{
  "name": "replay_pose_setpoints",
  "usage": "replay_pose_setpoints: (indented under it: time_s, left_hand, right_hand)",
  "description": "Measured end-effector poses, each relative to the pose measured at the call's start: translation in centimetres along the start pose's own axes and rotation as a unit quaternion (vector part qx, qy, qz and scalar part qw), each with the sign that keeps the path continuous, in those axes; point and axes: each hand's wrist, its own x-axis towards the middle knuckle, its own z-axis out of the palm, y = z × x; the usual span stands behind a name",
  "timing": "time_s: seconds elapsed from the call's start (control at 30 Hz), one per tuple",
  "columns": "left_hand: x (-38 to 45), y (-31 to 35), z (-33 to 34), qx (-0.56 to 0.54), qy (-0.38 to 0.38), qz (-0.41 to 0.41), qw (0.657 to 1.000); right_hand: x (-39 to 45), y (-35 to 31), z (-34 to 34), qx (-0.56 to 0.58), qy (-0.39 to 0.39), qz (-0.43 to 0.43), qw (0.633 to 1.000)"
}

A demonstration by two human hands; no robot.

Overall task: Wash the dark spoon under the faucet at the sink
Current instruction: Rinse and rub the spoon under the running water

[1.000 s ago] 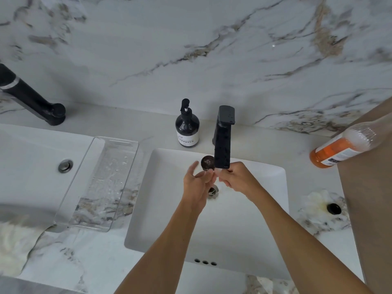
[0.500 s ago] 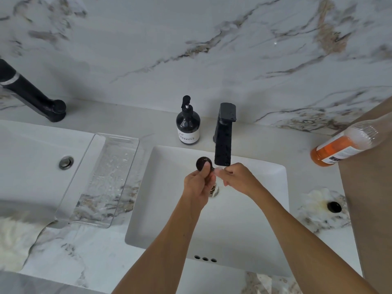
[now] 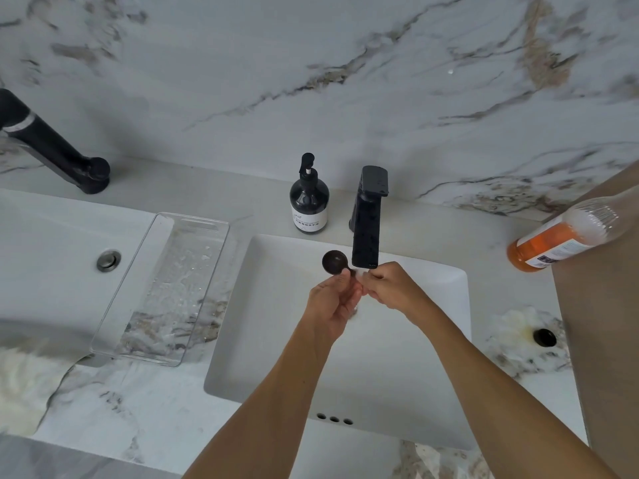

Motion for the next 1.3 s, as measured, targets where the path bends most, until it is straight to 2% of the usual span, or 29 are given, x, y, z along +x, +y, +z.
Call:
replay_pose_setpoints:
  time_s: [0.1, 0.3, 0.47, 0.67, 0.83, 0.9, 1.0, 1.07, 1.3]
  left_hand:
    - [0.2, 0.1, 0.0, -0.01, 0.012, 0.01, 1.0]
    - [-0.1, 0.1, 0.4, 0.016, 0.01, 0.02, 1.0]
    - [0.0, 0.2, -0.1, 0.015, 0.022, 0.029, 0.999]
    - [-0.4, -0.4, 0.1, 0.06, 0.024, 0.041, 0.997]
    - [-0.2, 0.0, -0.1, 0.032, 0.031, 0.048, 0.998]
    - [-0.3, 0.1, -0.1, 0.034, 0.031, 0.048, 0.998]
    - [-0.5, -0.2, 0.4, 0.047, 0.034, 0.039, 0.998]
    - [-0.5, -0.4, 0.7, 0.055, 0.039, 0.036, 0.997]
    - [0.3, -0.1, 0.1, 0.096, 0.037, 0.05, 0.993]
  right_hand:
    - [-0.3, -0.2, -0.5, -0.008, -0.028, -0.004, 1.0]
    - [0.0, 0.0, 0.0, 0.022, 0.009, -0.016, 1.0]
    - [-0.5, 0.3, -0.6, 0.024, -0.067, -0.003, 0.997]
    - [-0.3, 0.2, 0.1, -0.004, -0.015, -0.009, 1.0]
    - [-0.4, 0.3, -0.7, 0.032, -0.09, -0.011, 0.995]
    - [-0.4, 0.4, -0.6, 0.036, -0.077, -0.004, 0.996]
    - [-0.1, 0.1, 0.2, -0.007, -0.009, -0.005, 1.0]
    - [0.0, 0.1, 0.4, -0.01, 0.0, -0.014, 1.0]
    - [-0.3, 1.1, -0.5, 0.039, -0.114, -0.007, 0.993]
